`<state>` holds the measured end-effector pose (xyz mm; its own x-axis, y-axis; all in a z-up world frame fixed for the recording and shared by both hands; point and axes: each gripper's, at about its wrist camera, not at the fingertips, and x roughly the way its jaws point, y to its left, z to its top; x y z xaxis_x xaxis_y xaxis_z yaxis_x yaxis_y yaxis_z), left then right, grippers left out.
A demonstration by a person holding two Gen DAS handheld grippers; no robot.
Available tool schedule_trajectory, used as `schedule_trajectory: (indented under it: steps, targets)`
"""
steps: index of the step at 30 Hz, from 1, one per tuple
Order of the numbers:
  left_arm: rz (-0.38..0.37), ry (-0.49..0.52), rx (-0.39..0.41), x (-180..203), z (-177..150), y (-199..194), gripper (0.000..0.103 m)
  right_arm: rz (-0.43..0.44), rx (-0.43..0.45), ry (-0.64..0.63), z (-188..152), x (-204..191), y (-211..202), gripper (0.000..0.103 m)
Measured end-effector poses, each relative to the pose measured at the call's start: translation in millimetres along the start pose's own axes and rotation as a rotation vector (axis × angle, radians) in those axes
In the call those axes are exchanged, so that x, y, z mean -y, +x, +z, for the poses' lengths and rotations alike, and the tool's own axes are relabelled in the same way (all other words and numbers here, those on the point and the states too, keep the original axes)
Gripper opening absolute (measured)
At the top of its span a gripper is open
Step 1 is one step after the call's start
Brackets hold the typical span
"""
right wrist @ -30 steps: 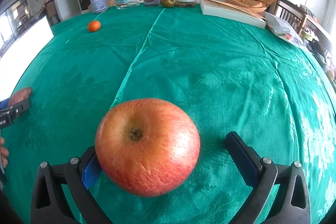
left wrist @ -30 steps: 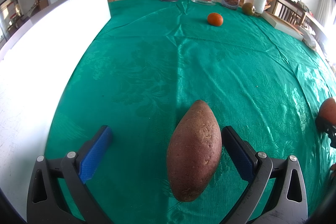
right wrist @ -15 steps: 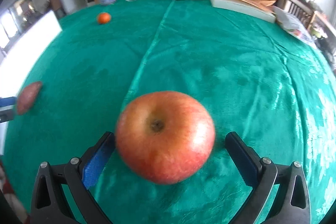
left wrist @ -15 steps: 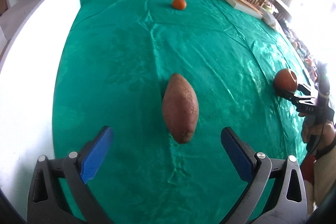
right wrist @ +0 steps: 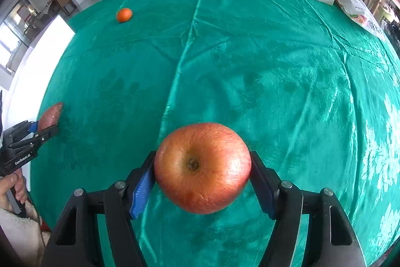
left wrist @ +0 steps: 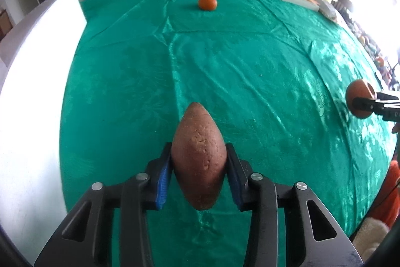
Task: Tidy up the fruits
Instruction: 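Close the left tool on the sweet potato while the right tool grasps the red apple, then carry both fruits over the white bin and open both tools to drop them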
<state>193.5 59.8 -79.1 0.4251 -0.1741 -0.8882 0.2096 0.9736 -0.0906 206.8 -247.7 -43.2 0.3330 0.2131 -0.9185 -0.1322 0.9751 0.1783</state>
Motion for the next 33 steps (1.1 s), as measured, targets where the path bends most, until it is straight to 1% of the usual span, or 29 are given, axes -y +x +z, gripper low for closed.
schedule_trajectory:
  steps: [2,4,6,7,8,9,10,11,13,15,17,18,19,21,24,27,29,30,31,32,33]
  targets:
    - [-0.062,-0.058,0.029,-7,-1,-23,0.041,0.064,0.017,-0.005,2,-16,-18,0.070]
    - [-0.161,-0.130,0.079,-21,-2,-66,0.041,0.132,0.044,-0.041,9,-43,-40,0.070]
    - [-0.212,-0.178,0.145,-38,-2,-111,0.041,0.216,0.084,-0.110,25,-87,-65,0.070]
    - [-0.221,-0.198,0.186,-50,-3,-138,0.041,0.255,0.101,-0.143,32,-110,-75,0.070]
    - [-0.217,-0.224,0.232,-65,-4,-166,0.041,0.307,0.119,-0.184,42,-139,-84,0.070]
    - [-0.201,-0.246,0.263,-76,-3,-185,0.041,0.355,0.130,-0.218,50,-167,-90,0.070]
    - [-0.166,-0.283,0.299,-97,-5,-208,0.041,0.404,0.132,-0.251,58,-196,-93,0.070]
    - [-0.132,-0.318,0.318,-115,-6,-222,0.041,0.452,0.125,-0.282,65,-225,-93,0.070]
    - [-0.057,-0.389,0.330,-155,-11,-237,0.041,0.515,0.107,-0.340,75,-281,-85,0.070]
    - [0.014,-0.480,0.302,-200,-21,-232,0.041,0.534,0.085,-0.416,81,-342,-69,0.070]
    - [0.054,-0.593,0.255,-247,-36,-212,0.041,0.535,0.051,-0.479,81,-393,-47,0.070]
    - [0.075,-0.638,0.230,-264,-44,-200,0.041,0.527,0.034,-0.501,81,-413,-35,0.070]
    - [0.104,-0.696,0.196,-285,-55,-184,0.041,0.511,0.013,-0.528,79,-433,-21,0.070]
    - [0.140,-0.762,0.146,-308,-73,-159,0.041,0.438,-0.012,-0.589,69,-464,5,0.070]
    - [0.148,-0.811,0.090,-324,-86,-133,0.041,0.341,-0.044,-0.667,52,-496,38,0.070]
    - [0.155,-0.832,0.045,-331,-87,-117,0.042,0.258,-0.071,-0.704,47,-507,69,0.070]
    - [0.142,-0.855,0.029,-336,-87,-111,0.042,0.204,-0.084,-0.713,46,-514,85,0.070]
    - [0.143,-0.863,0.021,-337,-85,-109,0.050,0.184,-0.088,-0.717,54,-520,93,0.070]
    - [0.123,-0.875,0.026,-338,-85,-108,0.054,0.151,-0.085,-0.734,52,-524,98,0.071]
    - [0.133,-0.879,0.024,-340,-85,-109,0.059,0.137,-0.077,-0.743,54,-526,98,0.071]
    - [0.150,-0.878,0.025,-338,-84,-112,0.061,0.149,-0.073,-0.737,60,-526,99,0.071]
